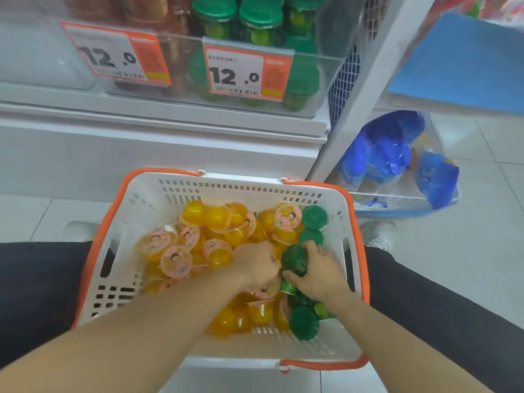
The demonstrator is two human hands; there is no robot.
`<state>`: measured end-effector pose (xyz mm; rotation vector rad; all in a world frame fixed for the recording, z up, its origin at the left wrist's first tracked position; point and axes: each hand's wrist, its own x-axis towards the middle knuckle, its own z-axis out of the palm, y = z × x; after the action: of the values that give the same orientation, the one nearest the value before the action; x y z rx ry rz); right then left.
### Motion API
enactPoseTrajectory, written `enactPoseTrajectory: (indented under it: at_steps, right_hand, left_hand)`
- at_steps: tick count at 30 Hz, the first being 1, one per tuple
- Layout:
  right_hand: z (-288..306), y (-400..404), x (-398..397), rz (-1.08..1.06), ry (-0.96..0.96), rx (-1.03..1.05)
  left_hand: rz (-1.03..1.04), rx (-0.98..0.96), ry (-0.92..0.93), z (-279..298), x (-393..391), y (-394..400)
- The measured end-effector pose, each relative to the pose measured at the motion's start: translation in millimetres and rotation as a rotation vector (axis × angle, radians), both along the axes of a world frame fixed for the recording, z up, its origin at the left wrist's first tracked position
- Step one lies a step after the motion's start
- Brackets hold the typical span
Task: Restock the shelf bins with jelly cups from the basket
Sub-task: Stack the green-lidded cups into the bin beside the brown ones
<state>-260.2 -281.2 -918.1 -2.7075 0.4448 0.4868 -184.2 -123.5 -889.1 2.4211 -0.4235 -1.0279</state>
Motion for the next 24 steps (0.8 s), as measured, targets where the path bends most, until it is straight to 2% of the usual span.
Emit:
enactPoseTrajectory:
  at_steps: [4, 8, 12, 15, 17, 18, 19, 21, 22, 24]
  right_hand:
    - [-1.0, 9.0, 6.0, -0.104, -0.002, 0.029]
    - [0.6, 7.5, 13.4, -0.255, -0.034, 0.183]
    - [12.5, 15.1, 26.0, -0.398, -0.054, 0.551]
    - [27.2, 22.4, 39.0, -0.251, 0.090, 0.812]
    - [41.2, 15.2, 51.5, -0.222, 0.125, 0.863]
    - [46.2, 7.7, 59.7, -0.263, 0.070, 0.814]
    - [49.4, -1.9, 67.6, -0.309, -0.025, 0.676]
    - [51.8, -20.6, 81.3, -0.302, -0.185, 0.212]
    - [48.9, -27.3, 86.3, -0.257, -0.201, 0.053]
    - [41.4, -29.4, 92.7, -0.133, -0.086, -0.127]
  left_hand:
    - [0.110, -0.052, 0.085, -20.3, -7.6, 12.0]
    - [0.370, -0.153, 0.240, -28.3, 3.9, 17.4]
    - [0.678, -0.370, 0.627, -11.9, 6.0, 16.5]
    - [0.805, -0.625, 0.916, 0.7, 9.5, 21.8]
    - [0.834, -0.719, 0.979, 6.2, 12.2, 25.9]
    - [0.852, -0.733, 0.987, 8.1, 12.7, 27.6]
    - [0.863, -0.734, 0.990, 8.7, 13.5, 28.7]
    - [0.872, -0.734, 0.982, 10.3, 13.8, 30.7]
    - [0.874, -0.732, 0.974, 10.8, 13.5, 31.8]
    - [0.883, -0.725, 0.951, 10.7, 12.5, 34.9]
